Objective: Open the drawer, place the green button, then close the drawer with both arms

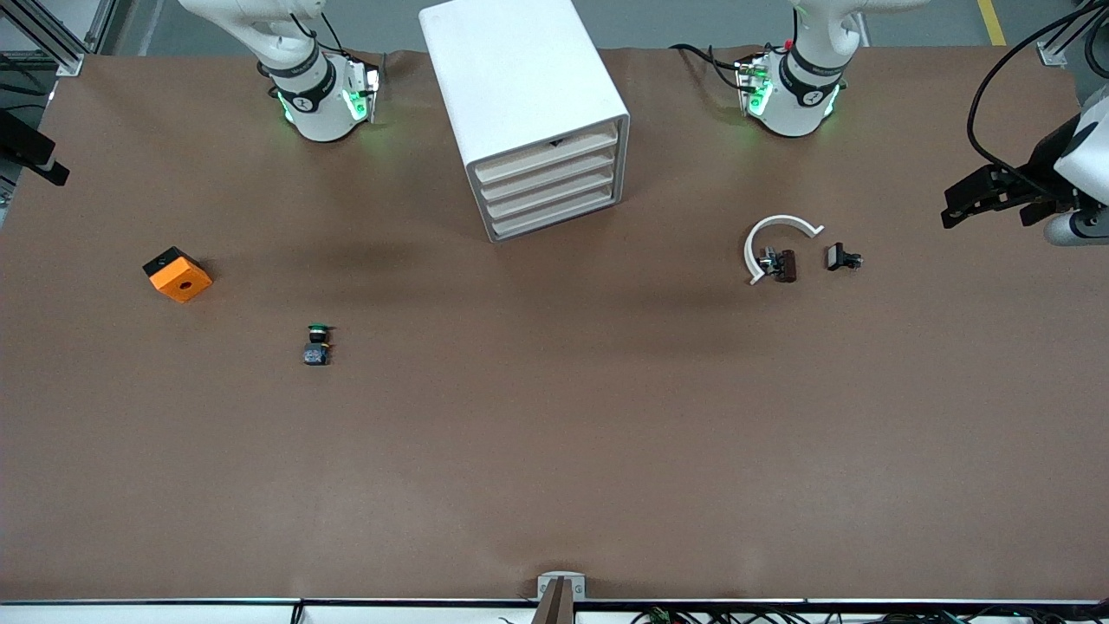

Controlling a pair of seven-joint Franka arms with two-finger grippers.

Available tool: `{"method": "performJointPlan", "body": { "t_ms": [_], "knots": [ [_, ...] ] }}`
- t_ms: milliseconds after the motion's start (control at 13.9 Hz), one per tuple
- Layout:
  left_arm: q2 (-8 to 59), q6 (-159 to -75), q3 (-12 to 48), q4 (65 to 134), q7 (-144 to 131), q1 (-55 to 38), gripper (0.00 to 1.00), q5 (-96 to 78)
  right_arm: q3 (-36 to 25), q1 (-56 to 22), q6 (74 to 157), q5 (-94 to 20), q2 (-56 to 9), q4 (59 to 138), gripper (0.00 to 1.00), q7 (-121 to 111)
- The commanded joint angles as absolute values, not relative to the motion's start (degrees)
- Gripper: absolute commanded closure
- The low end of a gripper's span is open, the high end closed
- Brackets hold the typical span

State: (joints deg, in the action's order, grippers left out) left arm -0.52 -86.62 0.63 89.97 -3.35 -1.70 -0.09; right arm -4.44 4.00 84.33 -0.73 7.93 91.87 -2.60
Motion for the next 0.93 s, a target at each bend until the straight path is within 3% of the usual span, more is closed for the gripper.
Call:
{"method": "performJointPlan", "body": {
  "t_ms": [0, 862],
  "knots": [
    [0.1, -85.6, 0.7, 88.9, -3.2, -1.6, 0.00, -0.5, -4.0, 5.2, 84.5, -2.2, 9.5, 93.7, 0.00, -1.8],
    [3.1, -85.0, 0.3, 92.8, -3.5, -0.1, 0.00, 0.1, -3.3, 4.2, 85.3, 0.0, 9.5, 93.5, 0.00, -2.3]
  ]
}}
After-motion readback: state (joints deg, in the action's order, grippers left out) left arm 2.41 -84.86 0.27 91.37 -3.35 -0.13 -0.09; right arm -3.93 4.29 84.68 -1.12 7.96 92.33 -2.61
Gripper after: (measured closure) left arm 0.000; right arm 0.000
